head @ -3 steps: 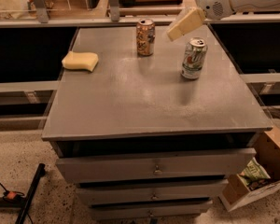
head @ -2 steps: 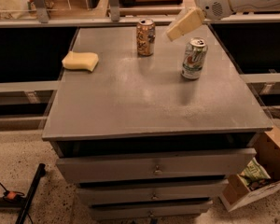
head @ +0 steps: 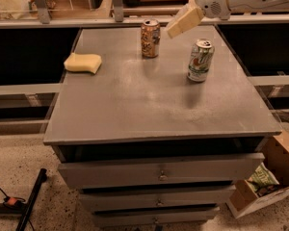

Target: Knock orange can over

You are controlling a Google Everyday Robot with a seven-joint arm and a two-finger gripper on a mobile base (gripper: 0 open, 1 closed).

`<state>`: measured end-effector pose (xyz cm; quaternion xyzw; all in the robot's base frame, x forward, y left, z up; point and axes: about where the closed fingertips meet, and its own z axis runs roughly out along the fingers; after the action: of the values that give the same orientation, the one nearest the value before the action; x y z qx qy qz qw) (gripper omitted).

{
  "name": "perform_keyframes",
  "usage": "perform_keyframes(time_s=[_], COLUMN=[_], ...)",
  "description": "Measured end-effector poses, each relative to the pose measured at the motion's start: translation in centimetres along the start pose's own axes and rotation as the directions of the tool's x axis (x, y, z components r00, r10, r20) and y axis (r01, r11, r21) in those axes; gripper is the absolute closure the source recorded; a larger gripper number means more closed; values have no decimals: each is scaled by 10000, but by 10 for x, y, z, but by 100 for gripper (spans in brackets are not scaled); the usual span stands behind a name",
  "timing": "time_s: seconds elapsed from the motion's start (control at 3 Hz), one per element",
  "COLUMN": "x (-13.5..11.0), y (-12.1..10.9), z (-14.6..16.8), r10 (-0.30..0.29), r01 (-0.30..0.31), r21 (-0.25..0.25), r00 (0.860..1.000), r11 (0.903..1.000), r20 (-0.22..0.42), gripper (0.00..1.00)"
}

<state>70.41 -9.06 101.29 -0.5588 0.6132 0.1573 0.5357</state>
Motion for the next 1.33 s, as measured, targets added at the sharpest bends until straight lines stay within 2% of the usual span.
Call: perform_keyframes(time_s=[0.33, 0.67, 1.33], x=[8, 20, 44], y=[-19, -36, -51], z=[19, 33, 59], r10=[-306, -294, -41], r01=[307, 295, 34], r21=[-20, -11, 126], r00=[9993, 9993, 9981], r11=[9995, 9996, 9999], r20=[196, 236, 608], gripper=[0, 0, 0])
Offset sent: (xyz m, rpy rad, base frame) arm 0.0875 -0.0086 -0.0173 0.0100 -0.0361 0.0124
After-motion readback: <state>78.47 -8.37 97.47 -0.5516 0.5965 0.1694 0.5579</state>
